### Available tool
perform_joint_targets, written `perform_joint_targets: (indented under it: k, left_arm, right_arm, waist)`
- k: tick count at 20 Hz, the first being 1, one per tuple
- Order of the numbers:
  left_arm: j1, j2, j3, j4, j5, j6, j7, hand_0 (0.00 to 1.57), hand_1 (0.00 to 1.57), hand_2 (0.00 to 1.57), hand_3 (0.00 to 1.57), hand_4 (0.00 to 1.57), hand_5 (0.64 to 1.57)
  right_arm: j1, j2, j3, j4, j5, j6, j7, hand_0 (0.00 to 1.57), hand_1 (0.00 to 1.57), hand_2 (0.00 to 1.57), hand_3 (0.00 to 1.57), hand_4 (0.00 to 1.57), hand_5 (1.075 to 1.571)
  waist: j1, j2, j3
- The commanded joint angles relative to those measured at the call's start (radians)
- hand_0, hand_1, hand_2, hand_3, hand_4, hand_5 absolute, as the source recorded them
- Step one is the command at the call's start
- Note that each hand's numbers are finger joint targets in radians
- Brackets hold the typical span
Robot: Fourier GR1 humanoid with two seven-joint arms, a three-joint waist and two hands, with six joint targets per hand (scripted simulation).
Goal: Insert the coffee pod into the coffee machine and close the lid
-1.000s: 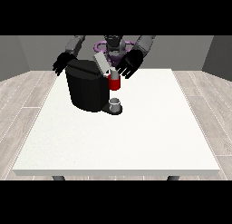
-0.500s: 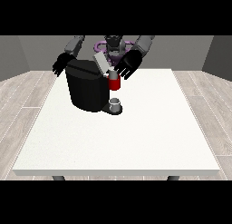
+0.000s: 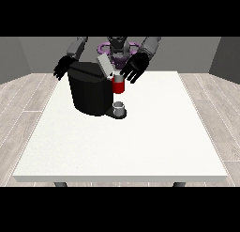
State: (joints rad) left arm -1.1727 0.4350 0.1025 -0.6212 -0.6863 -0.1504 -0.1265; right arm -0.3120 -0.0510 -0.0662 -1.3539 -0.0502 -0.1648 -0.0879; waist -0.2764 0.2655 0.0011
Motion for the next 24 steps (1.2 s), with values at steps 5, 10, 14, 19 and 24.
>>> perform_joint_targets:
  k: [5,10,14,19,24]
  left_arm:
    - [0.011,-0.014,-0.007,0.01,-0.026,0.033,-0.011,1.02,1.02,1.09,0.9,0.37,1.571]
    - [0.035,0.014,-0.055,0.026,-0.069,-0.026,-0.054,0.0,0.0,0.0,0.0,0.0,1.571]
    - [0.008,0.034,-0.064,-0.008,-0.073,-0.086,-0.059,0.0,0.0,0.0,0.0,0.0,1.571]
    - [-0.007,0.008,-0.038,-0.005,-0.057,-0.087,-0.037,0.0,0.0,0.0,0.0,0.0,1.571]
    - [0.098,-0.016,-0.063,-0.025,-0.084,-0.048,-0.062,0.0,0.0,0.0,0.0,0.0,1.571]
  right_arm:
    - [0.004,0.034,0.037,-0.012,0.031,-0.032,0.0,0.0,0.0,0.0,0.0,0.43,1.571]
    - [0.015,0.049,0.059,-0.028,0.04,-0.052,-0.007,0.0,0.0,0.0,0.0,0.46,1.571]
    - [0.003,0.019,-0.006,0.055,0.022,-0.042,-0.043,0.0,0.0,0.0,0.0,0.41,1.571]
    - [-0.022,-0.018,-0.033,0.058,-0.015,-0.001,-0.01,0.0,0.0,0.0,0.0,0.35,1.571]
    - [0.084,-0.001,-0.017,0.065,-0.011,0.008,-0.038,0.0,0.0,0.0,0.0,0.39,1.571]
  waist:
    - [-0.004,0.004,-0.001]
    - [-0.001,-0.002,-0.0011]
    - [0.05,-0.014,-0.0006]
    - [0.026,-0.02,-0.0008]
    - [0.057,-0.099,-0.0009]
